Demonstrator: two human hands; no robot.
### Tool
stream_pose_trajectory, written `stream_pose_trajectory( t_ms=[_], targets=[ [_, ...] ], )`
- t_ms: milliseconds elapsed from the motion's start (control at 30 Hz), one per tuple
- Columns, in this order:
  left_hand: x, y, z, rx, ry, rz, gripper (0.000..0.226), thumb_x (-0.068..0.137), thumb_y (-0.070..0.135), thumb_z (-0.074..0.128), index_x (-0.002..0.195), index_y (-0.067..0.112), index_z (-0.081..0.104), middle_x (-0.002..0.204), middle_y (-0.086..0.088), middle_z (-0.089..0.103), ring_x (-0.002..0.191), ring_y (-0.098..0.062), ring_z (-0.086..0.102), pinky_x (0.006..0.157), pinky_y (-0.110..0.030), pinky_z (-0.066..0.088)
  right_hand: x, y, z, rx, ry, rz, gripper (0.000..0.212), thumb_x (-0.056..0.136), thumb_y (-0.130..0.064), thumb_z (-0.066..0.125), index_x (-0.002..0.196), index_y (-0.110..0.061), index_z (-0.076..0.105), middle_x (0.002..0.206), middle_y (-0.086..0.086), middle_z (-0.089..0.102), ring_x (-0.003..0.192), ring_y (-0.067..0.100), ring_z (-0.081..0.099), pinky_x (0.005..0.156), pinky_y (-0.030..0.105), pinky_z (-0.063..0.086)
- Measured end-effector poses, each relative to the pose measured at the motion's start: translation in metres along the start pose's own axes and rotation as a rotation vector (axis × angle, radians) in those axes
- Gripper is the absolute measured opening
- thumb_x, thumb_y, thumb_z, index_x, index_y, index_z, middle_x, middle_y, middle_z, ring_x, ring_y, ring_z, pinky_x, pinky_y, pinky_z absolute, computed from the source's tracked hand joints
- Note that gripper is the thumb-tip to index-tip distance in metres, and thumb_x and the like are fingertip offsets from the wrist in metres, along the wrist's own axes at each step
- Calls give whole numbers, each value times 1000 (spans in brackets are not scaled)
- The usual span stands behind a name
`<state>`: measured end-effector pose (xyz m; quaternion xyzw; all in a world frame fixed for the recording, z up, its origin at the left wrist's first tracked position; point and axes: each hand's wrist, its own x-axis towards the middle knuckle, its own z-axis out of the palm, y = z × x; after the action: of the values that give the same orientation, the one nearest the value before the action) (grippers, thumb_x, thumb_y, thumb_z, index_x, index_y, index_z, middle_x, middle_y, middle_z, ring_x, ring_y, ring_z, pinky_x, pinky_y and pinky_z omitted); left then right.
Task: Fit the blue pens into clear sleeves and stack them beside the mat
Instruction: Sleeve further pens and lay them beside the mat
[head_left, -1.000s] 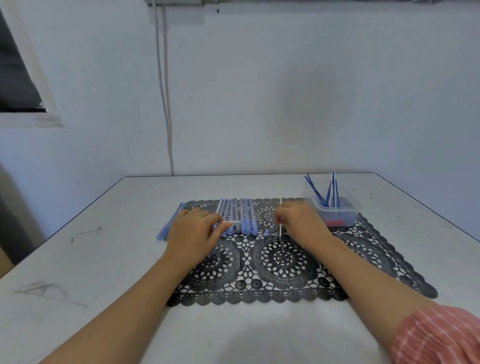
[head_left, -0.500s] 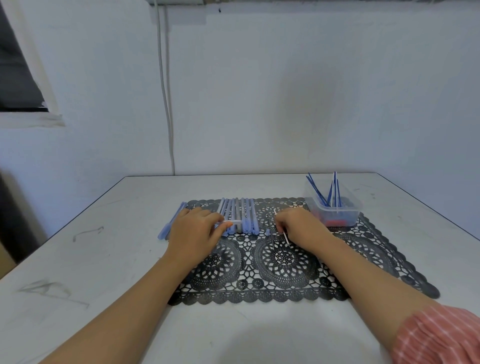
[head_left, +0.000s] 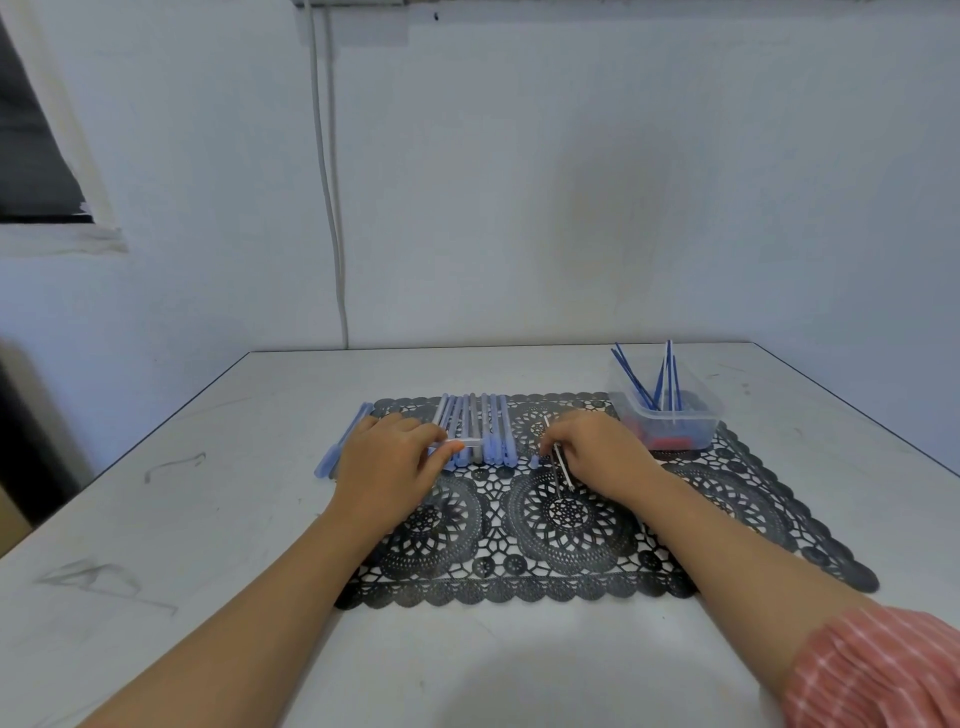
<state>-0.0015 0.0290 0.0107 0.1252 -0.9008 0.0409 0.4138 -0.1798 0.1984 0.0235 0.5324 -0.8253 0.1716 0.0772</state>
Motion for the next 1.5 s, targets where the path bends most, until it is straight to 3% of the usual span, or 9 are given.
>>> stream_pose_trajectory(
  t_ms=[200, 333, 567, 733, 1200, 1367, 1500],
  targets=[
    [0, -1, 1, -21, 4, 2, 45, 87, 53, 39, 78, 23, 72, 59, 11, 60, 59, -10, 55, 66, -26, 36, 0, -2, -4, 30, -35, 71, 27, 85, -6, 45, 82, -17, 69, 90, -4, 68, 79, 9, 59, 76, 28, 50],
    [0, 0, 1, -17, 3, -3, 45, 87, 53, 39, 78, 23, 72, 59, 12, 60, 59, -10, 55, 67, -25, 35, -2, -3, -9, 3, -28, 126, 25, 86, -9, 45, 85, -15, 68, 90, -4, 65, 74, 7, 52, 66, 19, 36],
    [0, -1, 2, -17, -3, 0, 45, 87, 53, 39, 77, 24, 71, 58, 13, 58, 58, -9, 54, 67, -25, 35, -1, -1, -7, -59, 34, 217, 21, 85, -10, 46, 82, -9, 67, 89, 3, 63, 79, 16, 54, 67, 24, 40],
    [0, -1, 3, -6, -10, -1, 45, 87, 53, 38, 78, 24, 71, 58, 12, 58, 59, -10, 55, 67, -26, 36, 0, 0, -6, -118, 55, 257, 20, 82, -9, 48, 79, -7, 68, 82, 3, 59, 78, 21, 58, 70, 33, 51],
    [-1, 0, 3, -10, -12, -8, 45, 86, 54, 38, 77, 24, 71, 59, 13, 58, 59, -10, 54, 67, -26, 35, 0, -3, -6, -19, 109, 243, 22, 85, -10, 47, 86, -11, 69, 93, 4, 65, 84, 18, 58, 76, 33, 50],
    [-1, 1, 3, -30, -16, -5, 46, 86, 54, 38, 78, 23, 71, 57, 13, 57, 58, -11, 53, 66, -27, 38, 7, -9, -18, 120, 347, 199, 22, 89, -8, 47, 100, -11, 66, 87, 2, 64, 76, 14, 54, 69, 27, 43],
    [-1, 2, 4, -36, -37, -2, 48, 87, 55, 36, 77, 23, 71, 58, 13, 57, 58, -11, 54, 66, -27, 39, 17, -1, -40, 209, 532, 281, 24, 86, -3, 47, 96, -11, 68, 77, 4, 63, 70, 18, 53, 65, 24, 36]
  ],
)
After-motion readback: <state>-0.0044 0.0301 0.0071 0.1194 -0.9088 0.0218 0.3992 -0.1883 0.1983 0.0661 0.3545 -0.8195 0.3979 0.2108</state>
